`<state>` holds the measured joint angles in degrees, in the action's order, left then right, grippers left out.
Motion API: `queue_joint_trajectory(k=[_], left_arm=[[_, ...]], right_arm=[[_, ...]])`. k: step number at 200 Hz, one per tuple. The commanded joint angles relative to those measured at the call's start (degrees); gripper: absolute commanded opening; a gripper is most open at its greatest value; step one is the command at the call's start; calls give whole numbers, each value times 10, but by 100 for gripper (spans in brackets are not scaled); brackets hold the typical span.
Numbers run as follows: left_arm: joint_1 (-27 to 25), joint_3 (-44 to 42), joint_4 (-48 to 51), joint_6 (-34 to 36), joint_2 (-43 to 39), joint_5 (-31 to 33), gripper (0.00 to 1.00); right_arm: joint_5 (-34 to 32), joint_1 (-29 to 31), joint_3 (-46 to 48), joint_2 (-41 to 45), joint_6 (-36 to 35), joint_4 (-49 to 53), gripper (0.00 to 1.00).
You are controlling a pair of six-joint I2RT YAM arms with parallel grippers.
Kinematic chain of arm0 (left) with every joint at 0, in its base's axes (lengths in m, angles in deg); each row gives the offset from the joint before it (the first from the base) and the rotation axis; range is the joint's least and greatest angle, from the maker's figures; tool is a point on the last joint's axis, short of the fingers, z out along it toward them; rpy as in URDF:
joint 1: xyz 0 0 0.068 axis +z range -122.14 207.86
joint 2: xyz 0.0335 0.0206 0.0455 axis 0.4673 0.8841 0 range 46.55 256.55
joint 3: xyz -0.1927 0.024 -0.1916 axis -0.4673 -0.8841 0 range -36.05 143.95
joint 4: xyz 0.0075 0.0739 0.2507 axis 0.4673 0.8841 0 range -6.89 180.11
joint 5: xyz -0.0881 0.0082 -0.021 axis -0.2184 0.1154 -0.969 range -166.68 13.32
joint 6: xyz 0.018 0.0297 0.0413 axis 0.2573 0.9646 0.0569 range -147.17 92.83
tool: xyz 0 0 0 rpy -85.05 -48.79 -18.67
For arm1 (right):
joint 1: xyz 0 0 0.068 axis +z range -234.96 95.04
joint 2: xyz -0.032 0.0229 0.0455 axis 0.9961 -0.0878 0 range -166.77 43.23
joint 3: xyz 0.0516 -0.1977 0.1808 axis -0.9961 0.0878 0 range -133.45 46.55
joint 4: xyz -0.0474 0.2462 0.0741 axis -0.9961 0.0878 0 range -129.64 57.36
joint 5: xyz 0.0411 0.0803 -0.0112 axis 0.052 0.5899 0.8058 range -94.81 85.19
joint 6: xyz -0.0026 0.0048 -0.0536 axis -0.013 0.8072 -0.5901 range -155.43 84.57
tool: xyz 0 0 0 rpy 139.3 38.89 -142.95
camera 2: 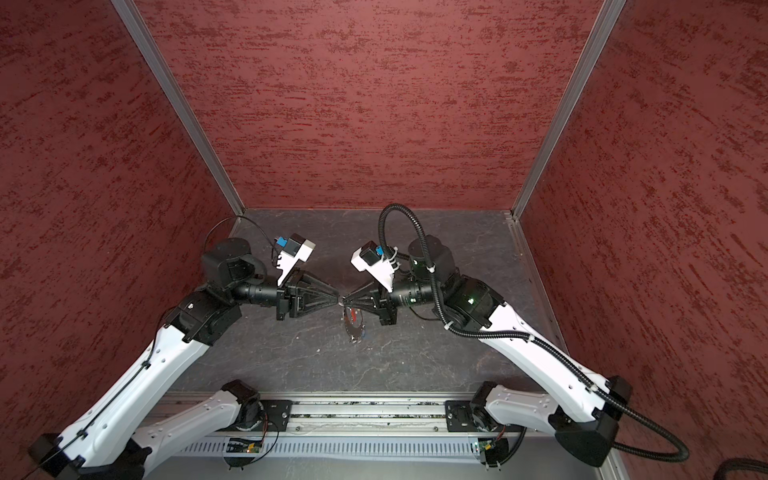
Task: Remove the keys from the keyring
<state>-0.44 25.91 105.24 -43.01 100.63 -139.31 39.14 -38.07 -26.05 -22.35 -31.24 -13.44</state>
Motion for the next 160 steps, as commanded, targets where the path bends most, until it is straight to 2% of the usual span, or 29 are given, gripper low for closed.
queue_joint_trajectory(k=[1,16,30,64,91,160], left_arm=[[0,16,8,17,-2,8,30],[-1,18,9,19,-1,6,22],[-1,18,8,21,3,-10,19],[-1,17,12,25,10,-36,20],[-4,26,39,40,21,-34,21],[-8,30,40,46,24,-29,13]], right_arm=[[20,2,-24,9,-13,-7,0],[12,2,-21,11,-12,-10,0],[-7,2,-21,12,-10,-10,0],[-27,3,-21,7,-1,-17,0],[-43,2,-20,7,1,-21,0],[-47,3,-25,4,10,-21,0]])
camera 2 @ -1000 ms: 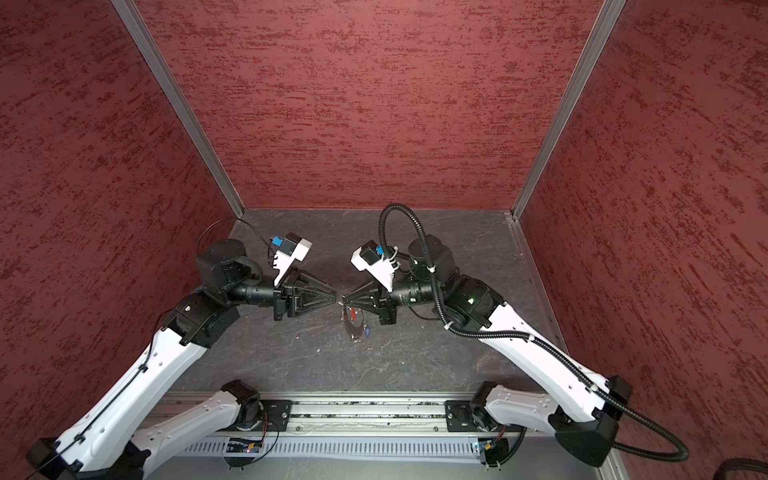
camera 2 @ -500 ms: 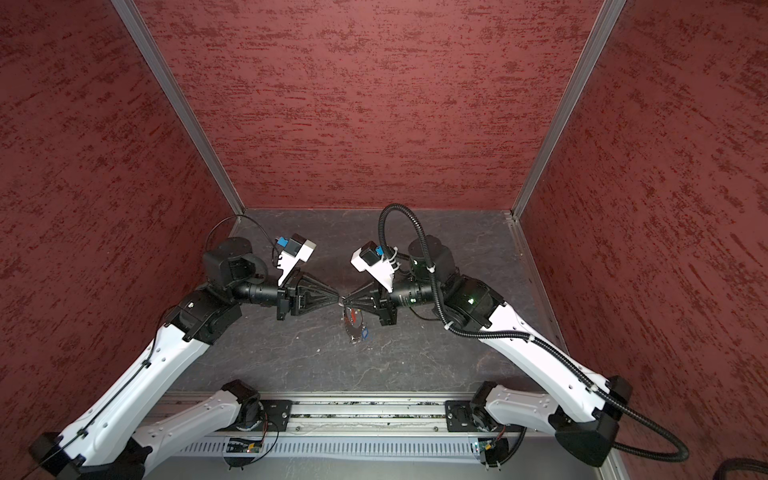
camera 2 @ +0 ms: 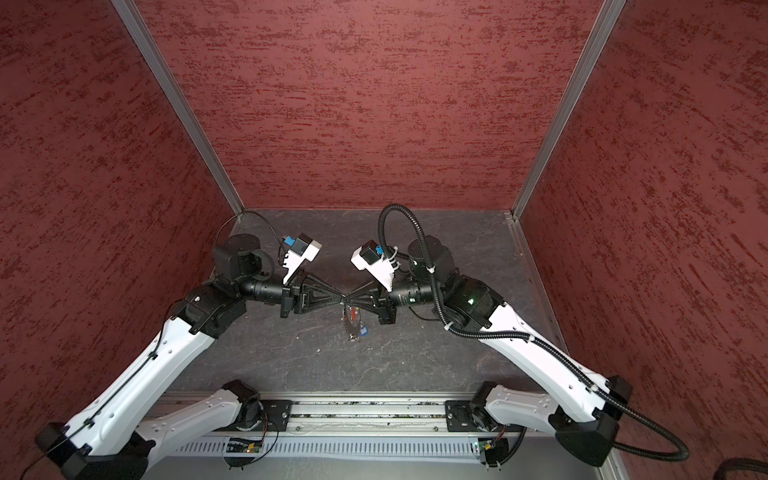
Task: Remove the keys from the keyring
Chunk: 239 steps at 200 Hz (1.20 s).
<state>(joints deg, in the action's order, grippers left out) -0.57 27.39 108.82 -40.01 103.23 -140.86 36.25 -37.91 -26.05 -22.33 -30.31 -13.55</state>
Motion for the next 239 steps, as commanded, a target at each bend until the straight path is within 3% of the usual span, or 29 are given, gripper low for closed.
queue_joint_trajectory(k=[1,36,60,87,113,128,175,239], left_arm=[[-7,15,3,16,-2,-13,13],[-13,18,9,24,-3,0,9],[-14,17,6,30,-9,14,0],[-16,9,-15,28,-20,24,0],[-16,-2,-39,34,-39,34,0],[-15,0,-40,34,-41,30,0],[-16,7,-48,31,-52,14,0],[-15,-12,-110,-4,-70,17,0]], right_arm=[[-17,1,-24,3,0,-20,0],[-12,1,-24,-1,7,-26,0],[-5,2,-22,-4,12,-33,0],[-5,2,-23,-6,18,-45,0],[-8,3,-7,14,17,-72,37],[-18,3,6,34,15,-91,48],[-56,3,89,90,45,-188,55],[30,13,120,73,66,-230,58]])
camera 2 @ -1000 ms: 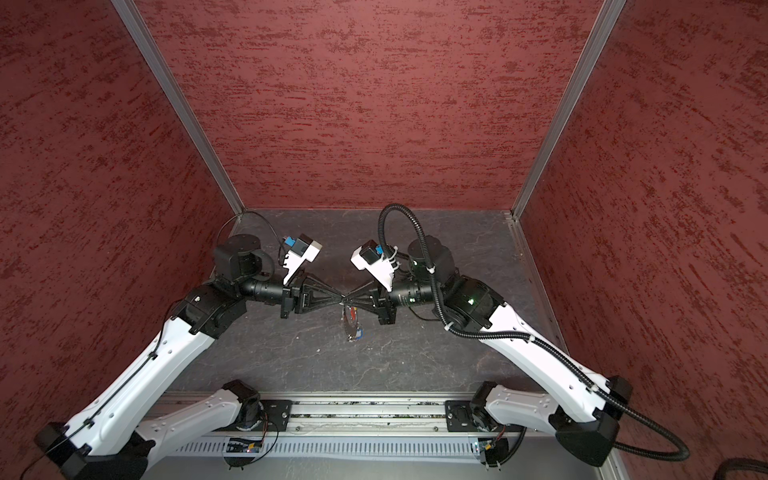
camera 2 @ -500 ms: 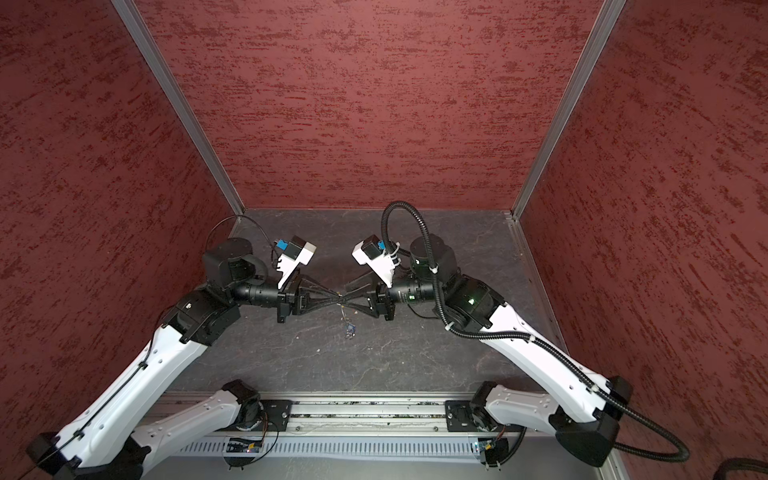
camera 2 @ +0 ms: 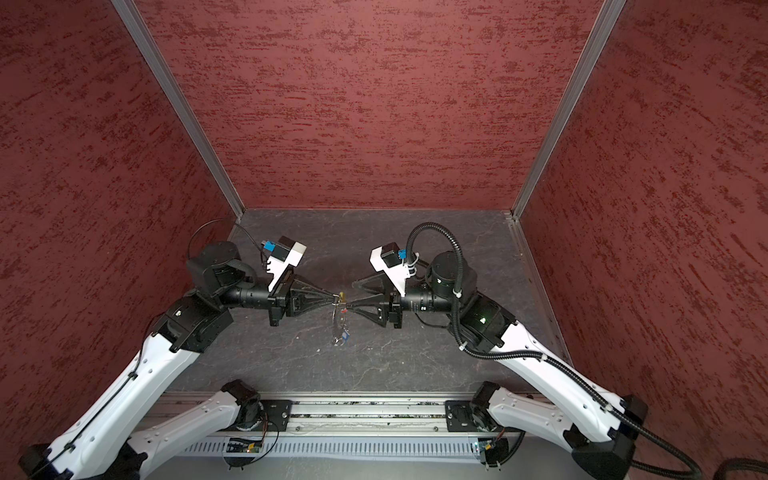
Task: Remove the keys from the keyring
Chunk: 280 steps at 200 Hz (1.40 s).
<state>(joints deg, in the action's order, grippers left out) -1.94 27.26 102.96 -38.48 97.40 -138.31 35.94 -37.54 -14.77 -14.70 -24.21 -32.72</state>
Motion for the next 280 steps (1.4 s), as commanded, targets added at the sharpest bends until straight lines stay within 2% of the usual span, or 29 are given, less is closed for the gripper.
queue_joint_trajectory(k=[1,36,64,112,146,183,229,280], left_arm=[[-2,-11,-52,-21,-12,-9,0],[-2,-16,-63,-28,-13,-13,0],[-2,-21,-70,-33,-19,2,0],[-1,-43,-111,-55,-39,28,0],[-2,-58,-144,-72,-48,42,0],[-3,-98,-230,-118,-71,69,0],[-3,-123,-316,-171,-66,55,0],[-4,-123,-301,-161,-64,47,0]], right_arm=[[33,10,8,-3,5,-38,58],[38,21,5,-17,3,-51,58],[44,25,-3,-26,-3,-51,49],[38,29,-7,-35,-9,-46,24],[39,32,-11,-37,-14,-43,0],[46,39,-16,-47,-19,-30,0],[43,49,-15,-65,-15,-31,0],[21,54,-19,-65,-11,-25,1]])
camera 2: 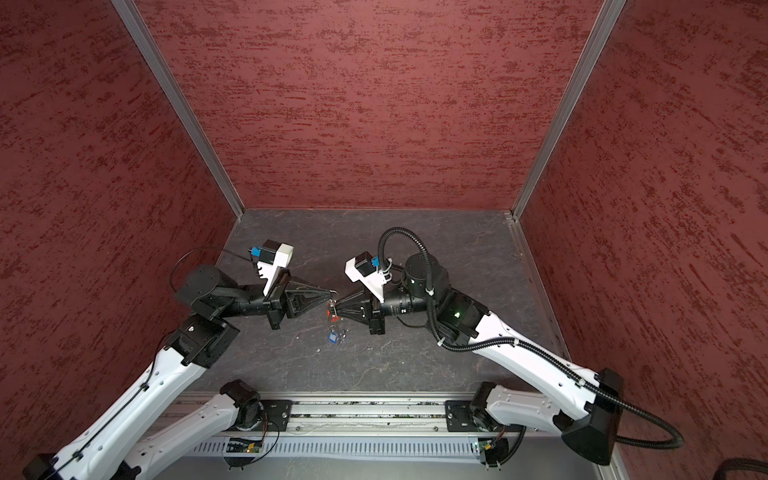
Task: Remove the keys from the keyring
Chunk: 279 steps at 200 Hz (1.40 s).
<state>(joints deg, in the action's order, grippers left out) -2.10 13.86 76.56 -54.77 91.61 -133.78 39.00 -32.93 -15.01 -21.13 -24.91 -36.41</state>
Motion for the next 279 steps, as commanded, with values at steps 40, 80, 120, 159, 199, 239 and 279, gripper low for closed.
queue_joint_trajectory(k=[40,80,120,159,199,239,279], left_arm=[[-3,15,19,36,-17,8,0],[-4,15,45,56,-23,19,0],[-8,10,36,54,-22,26,0],[-8,9,47,60,-32,39,0],[-9,5,51,64,-40,49,0],[-8,2,49,65,-43,58,0],[-8,4,56,65,-45,66,0]], right_arm=[[-92,8,-11,55,-22,44,31],[-168,8,5,104,-13,8,51],[-134,8,-9,63,41,-61,49],[-106,8,-9,36,73,-92,39],[-80,8,-4,29,89,-105,32],[-72,8,5,32,101,-118,25],[-55,8,9,28,107,-124,17]])
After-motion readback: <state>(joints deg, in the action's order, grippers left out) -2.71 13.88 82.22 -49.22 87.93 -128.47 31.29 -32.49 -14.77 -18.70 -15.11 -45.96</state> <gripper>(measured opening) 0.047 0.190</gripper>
